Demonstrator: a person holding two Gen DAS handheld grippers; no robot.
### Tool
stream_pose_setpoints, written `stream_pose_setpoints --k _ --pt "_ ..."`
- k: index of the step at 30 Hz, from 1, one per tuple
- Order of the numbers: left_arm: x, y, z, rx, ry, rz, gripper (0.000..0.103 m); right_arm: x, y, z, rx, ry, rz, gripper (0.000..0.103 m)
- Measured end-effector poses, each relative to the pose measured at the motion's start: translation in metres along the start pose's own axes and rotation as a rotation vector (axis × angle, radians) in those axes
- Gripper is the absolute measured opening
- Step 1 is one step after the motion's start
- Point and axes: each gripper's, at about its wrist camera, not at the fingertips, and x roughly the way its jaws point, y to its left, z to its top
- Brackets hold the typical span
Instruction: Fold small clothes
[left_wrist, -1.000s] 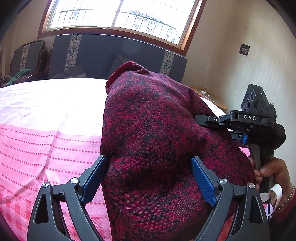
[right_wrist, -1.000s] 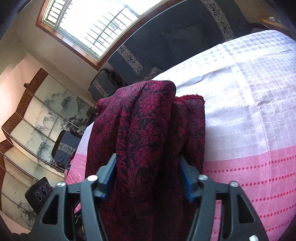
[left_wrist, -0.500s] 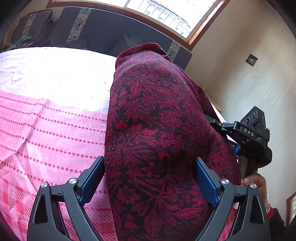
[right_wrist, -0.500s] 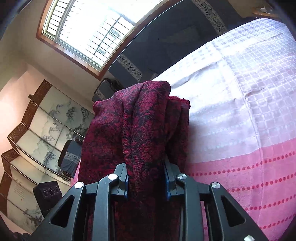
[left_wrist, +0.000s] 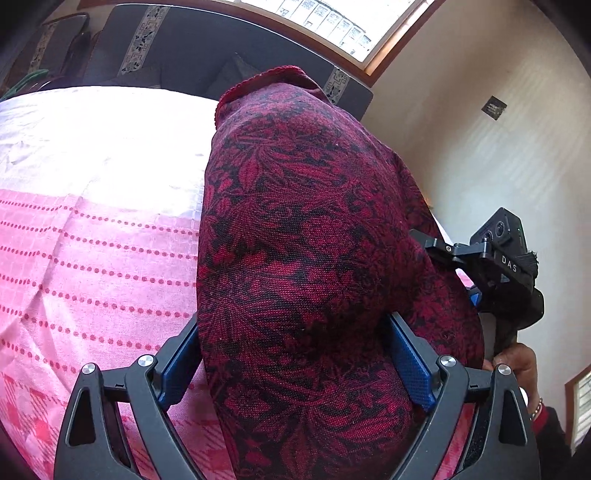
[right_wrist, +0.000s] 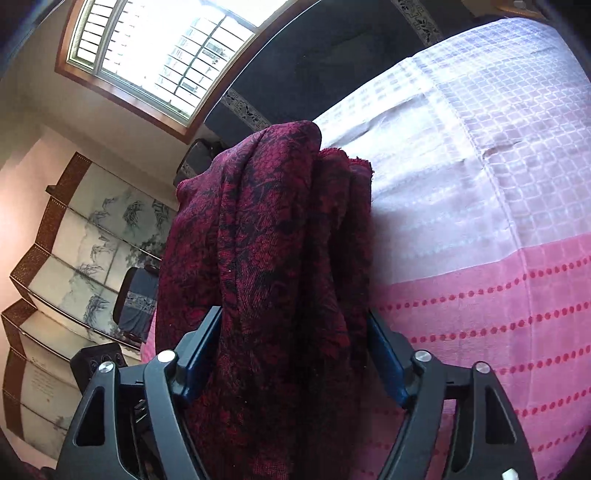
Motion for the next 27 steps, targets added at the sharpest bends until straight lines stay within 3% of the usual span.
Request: stream_pose_setpoints --k 2,5,10,13,16,20,22,24,27 --pt "-0.003 0.006 0.002 0.007 0.009 -0.031 0.08 0.001 0.0 -0.003 0.01 -0.008 0.014 0.054" --pt "-0.014 0.009 0.006 0.05 -0.006 -0.045 0.071 0.006 -0.009 -0.01 0.111 -0.021 0.111 0.051" --pt "-0.057 0.038 0.003 0.059 -0.059 -0.004 0.071 0.038 0.012 -0.033 0.133 0.014 0.222 0.05" --pt "-0.072 0.063 -0.005 0.023 -0.022 0.008 0.071 0.056 0.035 -0.04 0.06 0.039 0.215 0.049" --pt "-0.088 0.07 -0.011 0.028 -0.057 0.033 0.071 0.061 0.046 -0.041 0.022 0.035 0.176 0.052" --pt "-0.122 0.051 -0.001 0.072 -0.187 0.081 0.072 0.04 0.058 -0.033 -0.033 -0.016 0.092 0.059" --pt "-0.136 0.042 0.01 0.076 -0.248 0.059 0.077 0.025 0.067 -0.024 -0.066 -0.061 0.057 0.061" --pt "-0.134 0.032 0.025 0.099 -0.273 0.028 0.08 0.018 0.074 -0.011 -0.091 -0.087 0.036 0.061" --pt "-0.106 0.014 0.047 0.158 -0.25 0.051 0.08 0.026 0.09 0.01 -0.139 -0.086 -0.008 0.061"
